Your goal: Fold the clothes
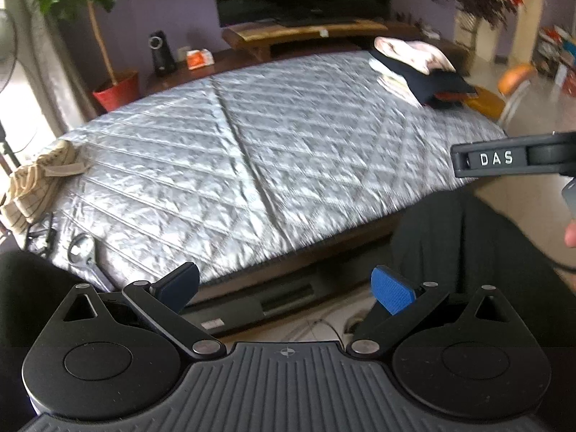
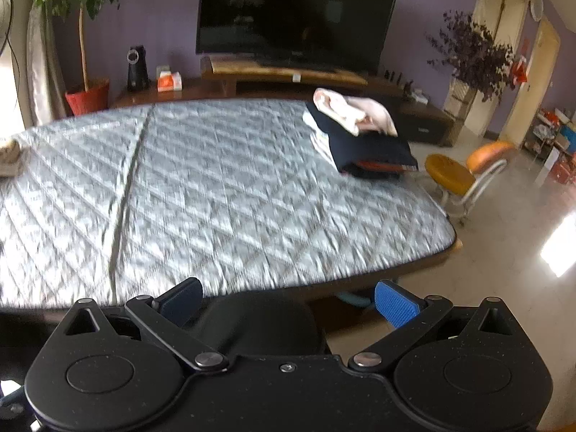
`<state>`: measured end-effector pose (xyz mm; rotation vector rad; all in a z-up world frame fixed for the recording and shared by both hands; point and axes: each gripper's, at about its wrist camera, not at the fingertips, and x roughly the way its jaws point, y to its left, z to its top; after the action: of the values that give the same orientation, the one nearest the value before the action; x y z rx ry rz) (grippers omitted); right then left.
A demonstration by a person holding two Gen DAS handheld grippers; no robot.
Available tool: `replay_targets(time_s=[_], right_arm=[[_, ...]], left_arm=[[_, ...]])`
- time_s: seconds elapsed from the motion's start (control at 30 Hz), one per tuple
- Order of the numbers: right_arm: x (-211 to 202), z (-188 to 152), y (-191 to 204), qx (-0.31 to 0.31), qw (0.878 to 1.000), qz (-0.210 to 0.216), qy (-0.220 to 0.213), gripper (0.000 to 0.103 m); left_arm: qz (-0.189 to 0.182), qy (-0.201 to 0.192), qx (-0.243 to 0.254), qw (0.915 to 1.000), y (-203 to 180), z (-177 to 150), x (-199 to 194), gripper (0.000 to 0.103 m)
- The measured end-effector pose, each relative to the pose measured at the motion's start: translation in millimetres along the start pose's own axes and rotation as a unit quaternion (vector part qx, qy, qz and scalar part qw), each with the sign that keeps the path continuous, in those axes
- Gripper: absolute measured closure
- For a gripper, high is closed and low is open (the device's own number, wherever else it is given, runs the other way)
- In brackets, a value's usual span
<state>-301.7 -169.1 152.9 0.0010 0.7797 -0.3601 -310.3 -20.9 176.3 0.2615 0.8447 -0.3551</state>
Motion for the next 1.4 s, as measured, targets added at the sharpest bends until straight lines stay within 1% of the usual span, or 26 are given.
replay_targets(time_s=[0.1,0.2,0.33,0.47,0.57,0.63,0.73,0.83,0.93,1.07,1.13,1.2,1.3,1.4], right_arm=[[9.9,19.0,8.6,-0.004,1.0,0.001,-0.007,0.001],[27.6,36.0,22.2,-0.01,1.0,0.01,-0.007,0.001],[62.5,51.4,49.0,-0.022,1.0,0.02,-0.005,0.001],[99.2,54.5,70.6,-0.012,0.999,0.031,-0.012,0.001],[125.9,57.4,77.4,0.007,0.999,0.045,0.007,0.001],[137.2,63.0,75.6,0.024,0.998,0.057,0.012,0.001],[145.4,65.9,74.1,0.041,0.998,0.05,0.007,0.001],[149.5,67.6,76.3,0.046,0.998,0.05,0.002,0.001],[150.0,69.6,83.2,0.034,0.998,0.048,-0.017,0.001],[153.4,73.1,85.5,0.031,0.998,0.041,-0.027,0.001],[155.4,73.9,79.8,0.044,0.998,0.043,-0.024,0.001],[157.7,74.0,73.5,0.058,0.997,0.043,-0.018,0.001],[161.5,73.5,72.0,0.054,0.998,0.037,-0.012,0.001],[161.4,72.4,74.7,0.042,0.998,0.033,-0.016,0.001]], left_arm=[[0.005,0.0,-0.029,0.9996,20.9,17.2,0.5,0.001],[0.006,0.01,-0.066,0.9978,45.6,32.9,11.5,0.001],[0.02,0.025,-0.079,0.9964,69.6,54.0,40.2,0.001],[0.028,0.036,-0.07,0.9965,78.1,78.9,78.3,0.001],[0.016,0.054,-0.09,0.9943,86.1,94.9,114.5,0.001],[0.016,0.063,-0.092,0.9937,86.1,105.0,138.9,0.001],[0.022,0.073,-0.081,0.9938,79.6,122.8,172.8,0.001],[0.02,0.077,-0.086,0.9931,81.7,142.3,197.7,0.001],[0.013,0.066,-0.097,0.993,80.6,165.4,212.1,0.001],[0.016,0.035,-0.085,0.9957,73.7,191.4,217.4,0.001],[0.008,0.034,-0.095,0.9948,74.7,195.7,222.6,0.001],[-0.001,0.04,-0.113,0.9928,77.0,194.1,229.1,0.001],[-0.003,0.059,-0.127,0.9901,77.2,193.9,237.1,0.001],[0.001,0.053,-0.123,0.991,73.0,197.6,235.3,0.001]])
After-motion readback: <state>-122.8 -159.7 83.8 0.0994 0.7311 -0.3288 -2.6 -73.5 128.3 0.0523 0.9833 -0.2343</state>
